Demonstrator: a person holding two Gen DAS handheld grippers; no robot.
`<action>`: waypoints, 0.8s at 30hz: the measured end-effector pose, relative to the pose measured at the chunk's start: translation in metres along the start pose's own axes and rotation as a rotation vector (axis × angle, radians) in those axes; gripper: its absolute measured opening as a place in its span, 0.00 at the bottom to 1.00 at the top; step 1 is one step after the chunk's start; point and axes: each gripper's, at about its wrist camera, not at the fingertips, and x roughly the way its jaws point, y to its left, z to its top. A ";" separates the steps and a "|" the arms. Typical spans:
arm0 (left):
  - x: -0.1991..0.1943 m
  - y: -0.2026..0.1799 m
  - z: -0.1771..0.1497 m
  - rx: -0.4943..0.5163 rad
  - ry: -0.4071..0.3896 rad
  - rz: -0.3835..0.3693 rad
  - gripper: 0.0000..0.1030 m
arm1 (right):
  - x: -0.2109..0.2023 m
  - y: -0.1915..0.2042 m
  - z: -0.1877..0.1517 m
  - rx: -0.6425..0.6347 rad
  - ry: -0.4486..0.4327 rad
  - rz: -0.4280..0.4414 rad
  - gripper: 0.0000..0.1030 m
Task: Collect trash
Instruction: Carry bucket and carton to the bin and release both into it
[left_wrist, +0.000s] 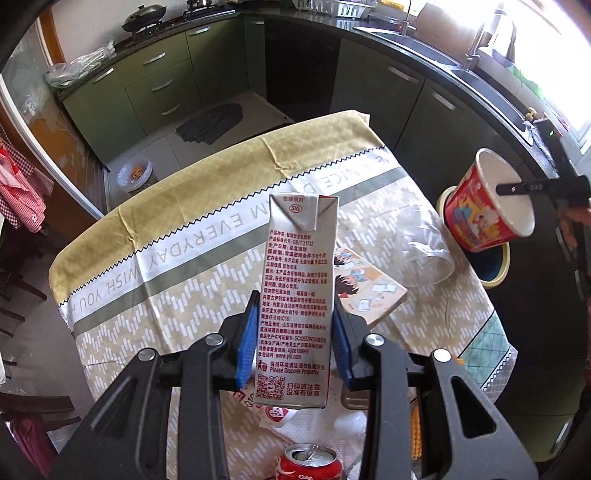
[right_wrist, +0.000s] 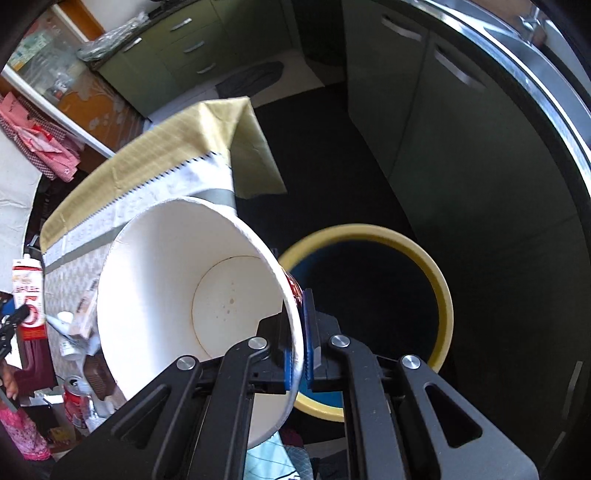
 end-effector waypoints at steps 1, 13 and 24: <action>-0.002 -0.004 0.001 0.003 -0.005 -0.004 0.33 | 0.011 -0.011 -0.004 0.015 0.014 -0.013 0.05; -0.009 -0.054 0.009 0.081 -0.013 -0.053 0.33 | 0.056 -0.086 -0.018 0.129 0.010 -0.055 0.05; -0.002 -0.117 0.020 0.179 0.005 -0.097 0.33 | 0.078 -0.095 -0.024 0.137 0.048 -0.074 0.15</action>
